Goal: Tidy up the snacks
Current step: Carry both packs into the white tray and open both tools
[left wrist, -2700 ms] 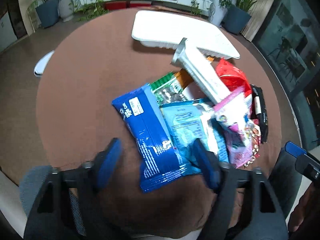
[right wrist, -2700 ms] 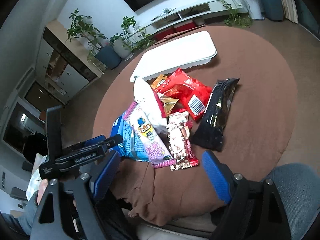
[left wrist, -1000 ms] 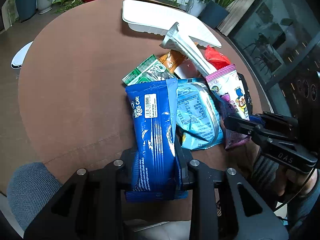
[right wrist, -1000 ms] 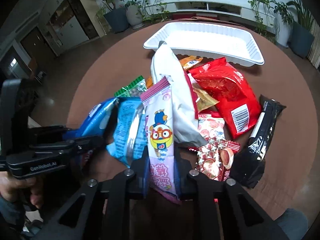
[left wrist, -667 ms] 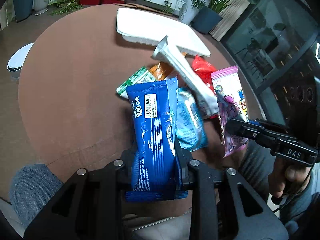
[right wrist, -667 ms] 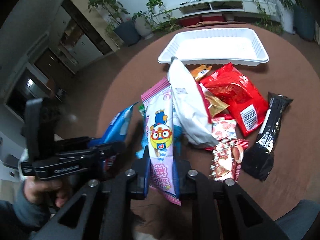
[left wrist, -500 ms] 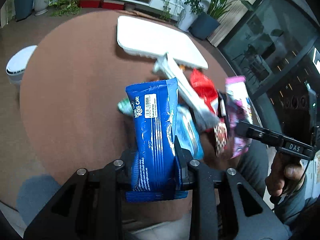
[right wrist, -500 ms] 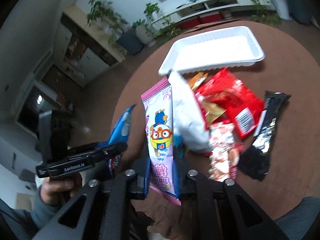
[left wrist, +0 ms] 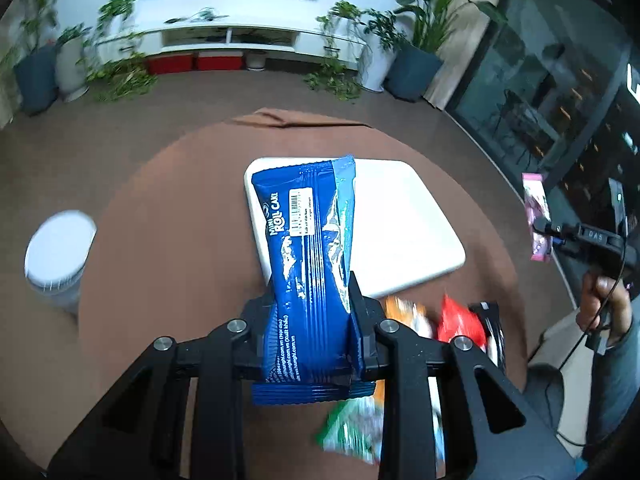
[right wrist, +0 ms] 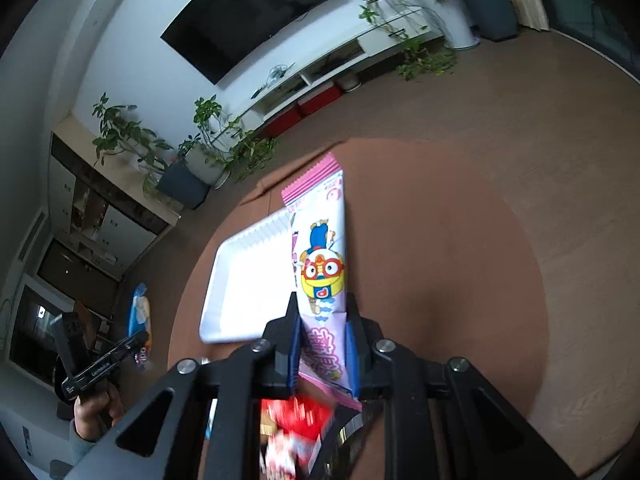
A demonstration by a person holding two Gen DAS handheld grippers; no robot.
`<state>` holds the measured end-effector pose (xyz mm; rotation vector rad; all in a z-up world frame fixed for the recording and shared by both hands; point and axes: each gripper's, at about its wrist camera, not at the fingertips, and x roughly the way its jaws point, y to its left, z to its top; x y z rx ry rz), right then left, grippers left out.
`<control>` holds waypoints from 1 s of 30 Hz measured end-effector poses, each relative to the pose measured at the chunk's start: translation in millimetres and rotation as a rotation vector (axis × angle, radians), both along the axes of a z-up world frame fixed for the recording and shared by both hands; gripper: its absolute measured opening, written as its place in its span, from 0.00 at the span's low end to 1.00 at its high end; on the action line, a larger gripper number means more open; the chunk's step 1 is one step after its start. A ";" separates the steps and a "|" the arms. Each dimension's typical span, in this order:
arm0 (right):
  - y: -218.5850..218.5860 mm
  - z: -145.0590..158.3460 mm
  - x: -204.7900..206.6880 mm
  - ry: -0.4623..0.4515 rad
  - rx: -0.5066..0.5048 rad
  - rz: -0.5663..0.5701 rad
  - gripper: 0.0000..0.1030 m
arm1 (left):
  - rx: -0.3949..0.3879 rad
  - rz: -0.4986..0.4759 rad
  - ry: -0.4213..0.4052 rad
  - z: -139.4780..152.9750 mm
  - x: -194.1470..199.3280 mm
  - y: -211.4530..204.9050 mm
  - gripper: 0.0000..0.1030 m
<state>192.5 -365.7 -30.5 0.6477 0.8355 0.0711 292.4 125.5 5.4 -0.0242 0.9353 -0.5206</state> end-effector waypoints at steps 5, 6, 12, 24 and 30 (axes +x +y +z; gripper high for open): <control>28.2 -19.6 72.8 0.065 -0.009 0.108 0.20 | 0.077 -0.031 0.050 -22.1 57.5 -48.2 0.25; 37.7 -27.3 84.4 0.089 -0.029 0.132 0.20 | 0.106 -0.037 0.065 -31.5 63.0 -56.8 0.25; 70.1 -67.6 131.5 0.191 -0.063 0.200 0.20 | 0.175 -0.044 0.137 -74.6 78.1 -95.0 0.25; 92.2 -95.8 153.2 0.255 -0.160 0.232 0.22 | 0.260 -0.052 0.126 -117.8 68.0 -140.9 0.26; 102.2 -97.1 157.1 0.244 -0.210 0.243 0.25 | 0.250 -0.038 0.136 -116.9 70.6 -139.6 0.27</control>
